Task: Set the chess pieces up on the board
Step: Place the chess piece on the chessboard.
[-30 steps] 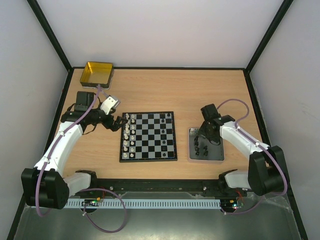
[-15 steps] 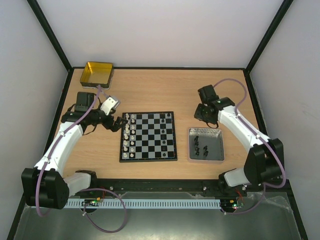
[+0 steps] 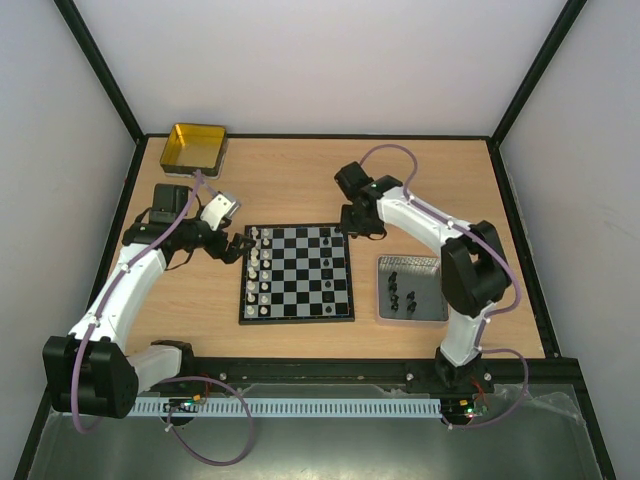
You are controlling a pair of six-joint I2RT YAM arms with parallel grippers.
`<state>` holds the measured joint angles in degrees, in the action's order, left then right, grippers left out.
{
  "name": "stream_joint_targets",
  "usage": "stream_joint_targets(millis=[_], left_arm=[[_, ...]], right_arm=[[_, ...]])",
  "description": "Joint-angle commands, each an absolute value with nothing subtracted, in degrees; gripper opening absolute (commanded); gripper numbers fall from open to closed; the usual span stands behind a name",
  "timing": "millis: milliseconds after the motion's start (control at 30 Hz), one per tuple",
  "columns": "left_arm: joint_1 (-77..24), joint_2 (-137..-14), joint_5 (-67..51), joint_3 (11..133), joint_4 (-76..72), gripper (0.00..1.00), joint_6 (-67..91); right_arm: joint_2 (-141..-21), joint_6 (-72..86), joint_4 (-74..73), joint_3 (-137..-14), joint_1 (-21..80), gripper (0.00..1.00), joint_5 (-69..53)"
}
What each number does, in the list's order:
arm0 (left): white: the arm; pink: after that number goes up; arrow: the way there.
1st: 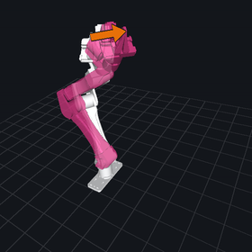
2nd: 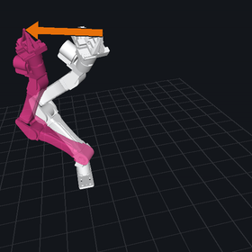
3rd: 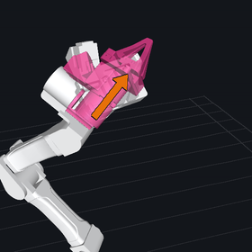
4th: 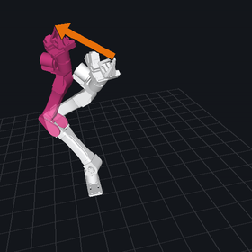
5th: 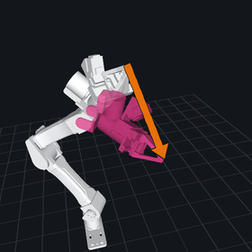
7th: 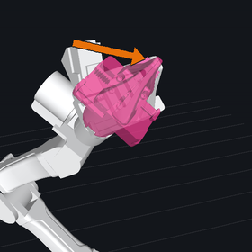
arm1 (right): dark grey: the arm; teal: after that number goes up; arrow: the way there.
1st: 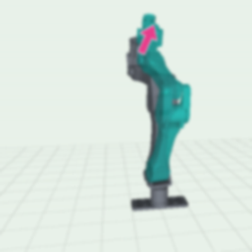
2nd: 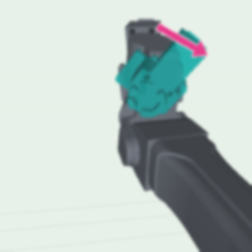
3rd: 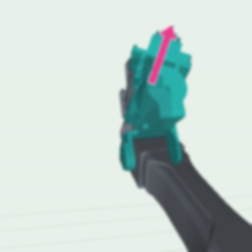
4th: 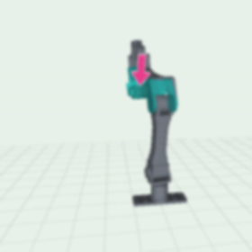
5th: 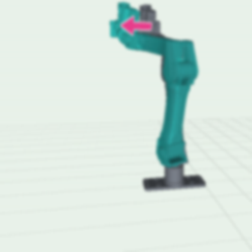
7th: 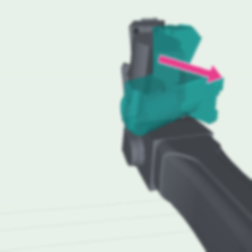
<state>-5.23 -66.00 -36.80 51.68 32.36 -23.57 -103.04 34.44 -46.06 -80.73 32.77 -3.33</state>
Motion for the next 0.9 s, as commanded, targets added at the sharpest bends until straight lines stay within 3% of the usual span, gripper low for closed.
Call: stream_joint_targets(millis=[0,867], left_arm=[[-5.45,-66.25,-37.00,51.24,31.88,0.99,-23.73],[-5.80,-66.74,-36.82,50.74,31.87,0.99,-23.99]], right_arm=[[-106.31,32.49,-48.12,-84.93,33.94,0.02,-2.28],[-114.37,33.57,-47.47,-89.54,36.25,0.02,-4.66]])
